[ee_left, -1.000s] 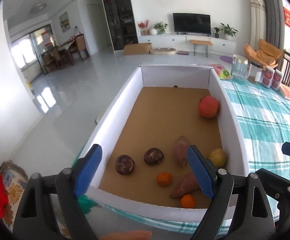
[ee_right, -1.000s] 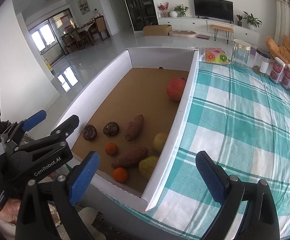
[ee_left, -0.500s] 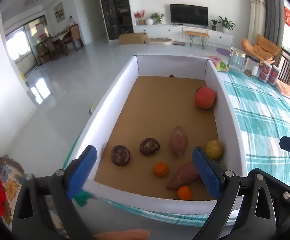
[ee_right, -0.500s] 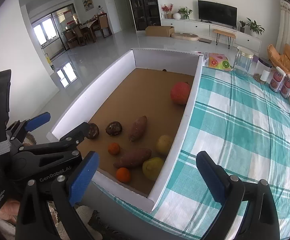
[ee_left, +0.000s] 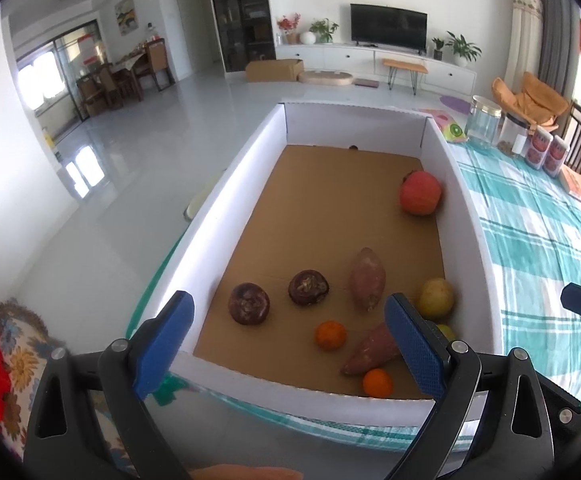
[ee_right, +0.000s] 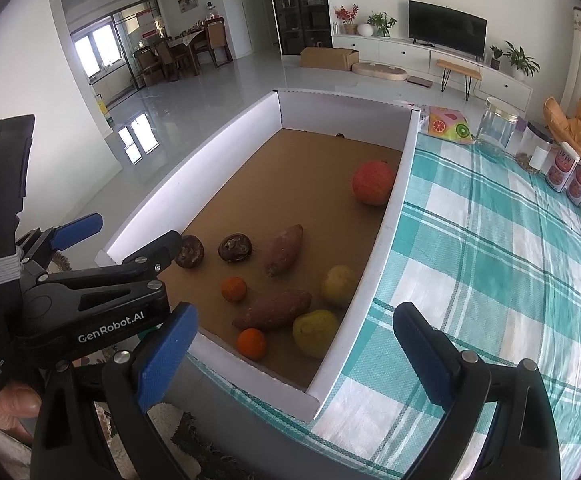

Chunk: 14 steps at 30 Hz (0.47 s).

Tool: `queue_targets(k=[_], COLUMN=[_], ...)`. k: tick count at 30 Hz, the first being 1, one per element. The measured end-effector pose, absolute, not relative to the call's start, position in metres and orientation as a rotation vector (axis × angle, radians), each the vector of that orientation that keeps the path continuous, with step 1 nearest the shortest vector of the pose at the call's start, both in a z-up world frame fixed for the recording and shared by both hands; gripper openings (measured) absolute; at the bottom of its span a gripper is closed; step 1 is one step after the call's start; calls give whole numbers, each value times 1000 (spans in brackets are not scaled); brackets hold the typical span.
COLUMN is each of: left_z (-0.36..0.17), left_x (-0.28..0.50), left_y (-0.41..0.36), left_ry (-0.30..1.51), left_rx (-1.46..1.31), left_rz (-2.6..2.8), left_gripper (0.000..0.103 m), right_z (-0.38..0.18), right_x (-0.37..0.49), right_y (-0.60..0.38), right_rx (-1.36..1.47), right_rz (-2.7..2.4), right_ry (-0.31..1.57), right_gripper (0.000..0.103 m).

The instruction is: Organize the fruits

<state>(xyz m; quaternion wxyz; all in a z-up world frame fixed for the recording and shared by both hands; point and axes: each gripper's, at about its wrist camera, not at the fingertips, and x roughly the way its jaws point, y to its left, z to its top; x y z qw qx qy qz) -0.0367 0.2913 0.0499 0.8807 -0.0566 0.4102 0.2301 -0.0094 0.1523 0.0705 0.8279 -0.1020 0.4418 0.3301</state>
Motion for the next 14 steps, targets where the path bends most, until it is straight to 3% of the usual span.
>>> queue_targets(k=[14], left_z=[49], left_x=[-37], left_y=[293], left_ry=[861], left_rx=[-124], left_rz=[469], left_gripper=[97], right_z=[70], right_x=[-10], right_y=[153], right_rx=[-212], right_rz=[701], right_ry=[937], right_gripper=[98])
